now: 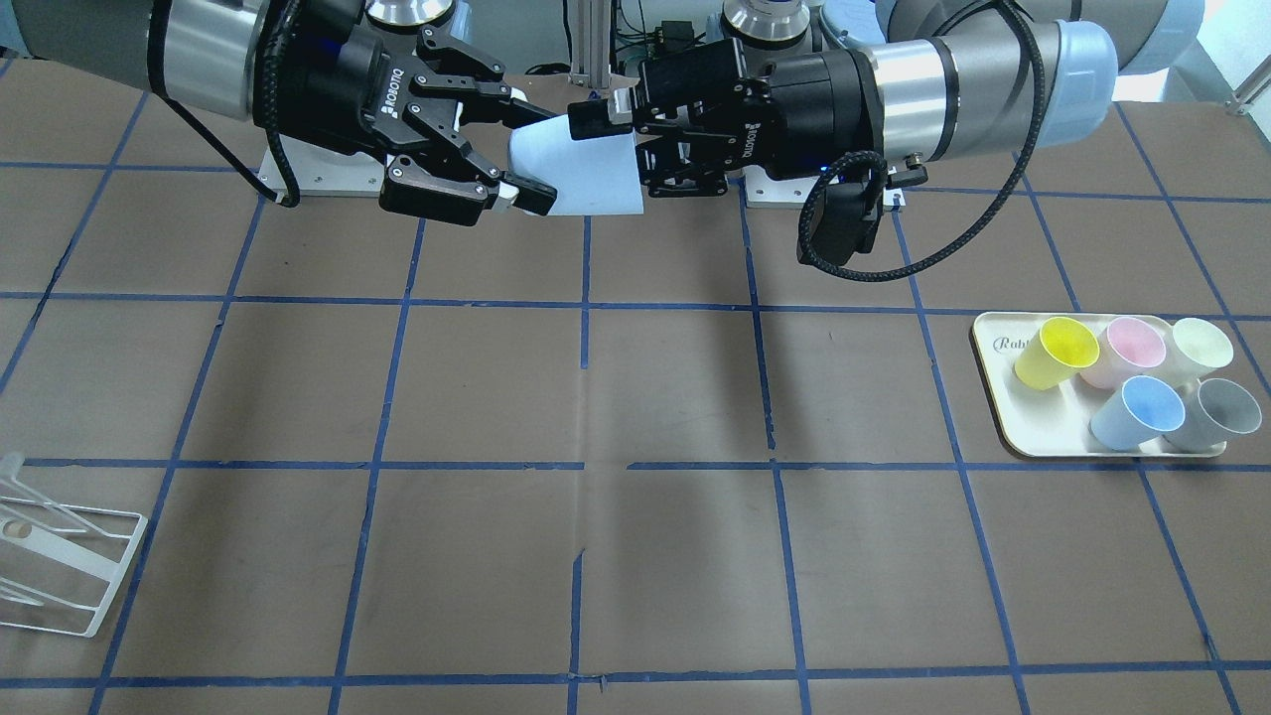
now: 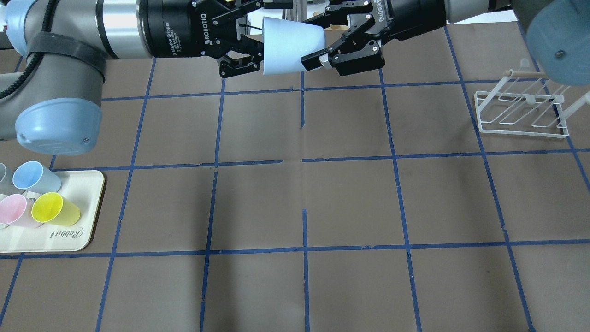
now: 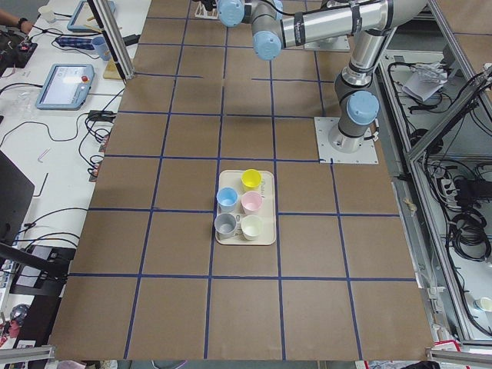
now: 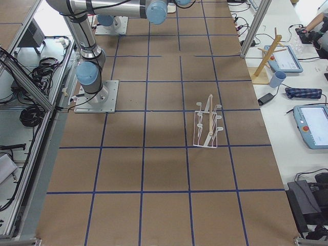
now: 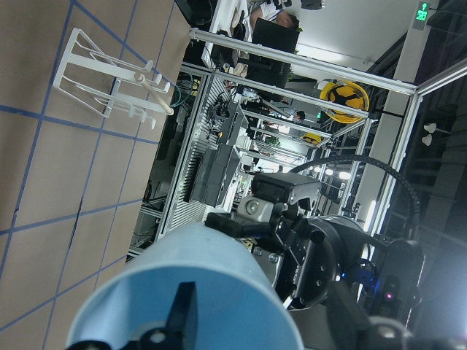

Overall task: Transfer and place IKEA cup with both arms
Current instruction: 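Close the left gripper on the cup rim beside the right gripper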

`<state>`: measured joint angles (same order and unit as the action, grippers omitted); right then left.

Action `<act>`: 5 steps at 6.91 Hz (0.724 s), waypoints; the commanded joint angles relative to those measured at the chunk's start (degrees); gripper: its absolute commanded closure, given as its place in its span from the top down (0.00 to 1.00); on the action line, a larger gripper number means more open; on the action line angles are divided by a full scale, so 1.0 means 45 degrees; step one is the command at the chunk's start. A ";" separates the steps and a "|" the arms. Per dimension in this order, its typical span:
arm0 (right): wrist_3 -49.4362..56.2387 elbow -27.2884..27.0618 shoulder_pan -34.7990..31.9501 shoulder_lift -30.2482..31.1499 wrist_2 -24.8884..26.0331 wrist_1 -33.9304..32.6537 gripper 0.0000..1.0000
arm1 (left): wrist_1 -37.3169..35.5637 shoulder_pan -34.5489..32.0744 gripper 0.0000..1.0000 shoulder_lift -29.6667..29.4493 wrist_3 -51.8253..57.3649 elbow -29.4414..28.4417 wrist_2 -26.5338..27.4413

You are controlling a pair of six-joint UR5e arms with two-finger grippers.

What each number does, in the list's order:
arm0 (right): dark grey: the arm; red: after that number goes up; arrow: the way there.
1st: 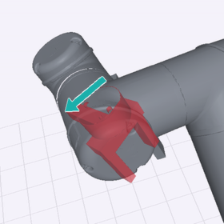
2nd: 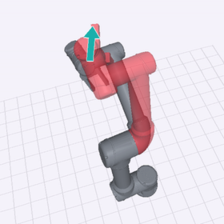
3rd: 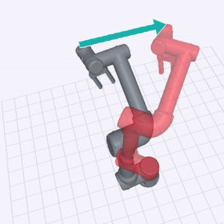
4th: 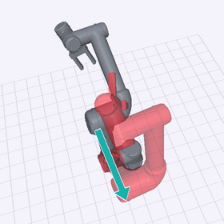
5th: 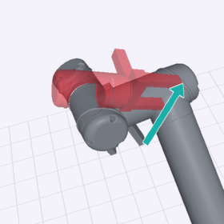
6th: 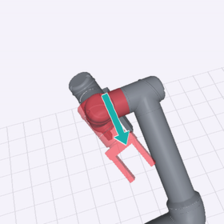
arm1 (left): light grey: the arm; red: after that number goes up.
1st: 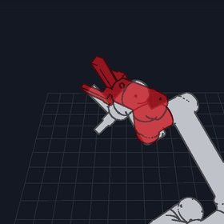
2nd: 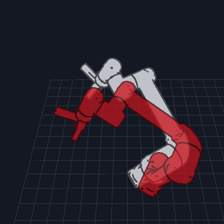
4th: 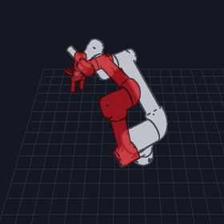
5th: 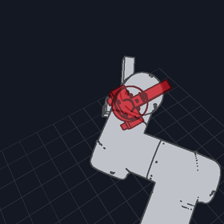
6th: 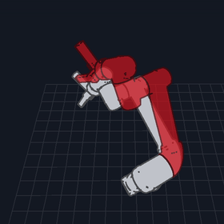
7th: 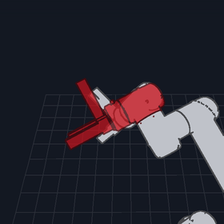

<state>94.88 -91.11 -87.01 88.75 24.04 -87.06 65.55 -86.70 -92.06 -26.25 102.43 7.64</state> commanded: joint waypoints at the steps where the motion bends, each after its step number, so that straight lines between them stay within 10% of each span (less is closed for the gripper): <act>1: 0.0009 -0.0007 0.0019 -0.0016 0.0009 0.0011 0.22 | -0.0093 -0.0012 0.16 -0.0031 -0.0123 -0.0009 0.0001; 3: -0.0281 -0.0007 0.0000 -0.0016 0.0028 0.0147 0.82 | -0.0093 -0.0012 0.17 -0.0031 -0.0163 -0.0029 0.0001; 5: -0.0947 0.0013 0.0000 -0.0094 0.0106 -0.0008 1.00 | -0.0093 -0.0012 0.18 -0.0012 -0.0183 -0.0029 0.0001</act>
<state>91.96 -91.13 -87.01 88.59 24.27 -86.76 65.13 -86.75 -92.18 -26.98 102.31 7.65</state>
